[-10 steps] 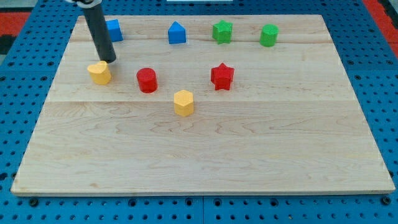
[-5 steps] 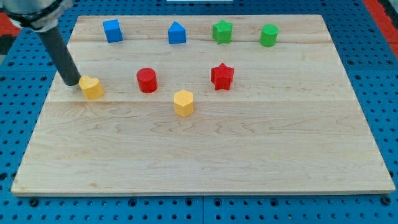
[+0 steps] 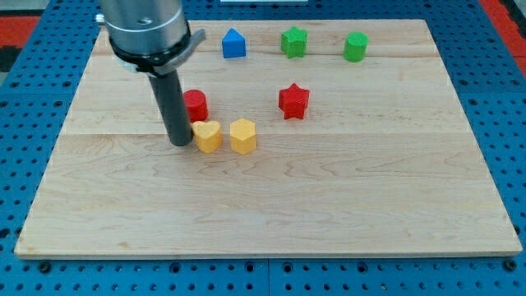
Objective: Move the yellow heart left to the yellow hexagon
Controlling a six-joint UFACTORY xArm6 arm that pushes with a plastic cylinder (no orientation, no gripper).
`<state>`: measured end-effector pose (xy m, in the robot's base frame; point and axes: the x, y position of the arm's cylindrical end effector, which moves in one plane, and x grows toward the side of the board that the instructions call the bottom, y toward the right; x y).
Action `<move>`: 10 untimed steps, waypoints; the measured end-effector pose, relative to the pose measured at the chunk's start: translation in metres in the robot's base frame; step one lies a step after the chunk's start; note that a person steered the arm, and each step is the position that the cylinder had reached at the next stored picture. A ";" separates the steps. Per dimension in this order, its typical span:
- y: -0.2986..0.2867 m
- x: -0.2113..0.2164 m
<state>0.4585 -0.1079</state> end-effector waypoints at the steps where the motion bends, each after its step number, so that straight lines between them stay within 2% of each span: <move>1: -0.004 0.018; 2: -0.010 0.023; 5: -0.008 -0.012; 7: -0.015 -0.015; 9: -0.021 -0.051; 10: -0.004 -0.069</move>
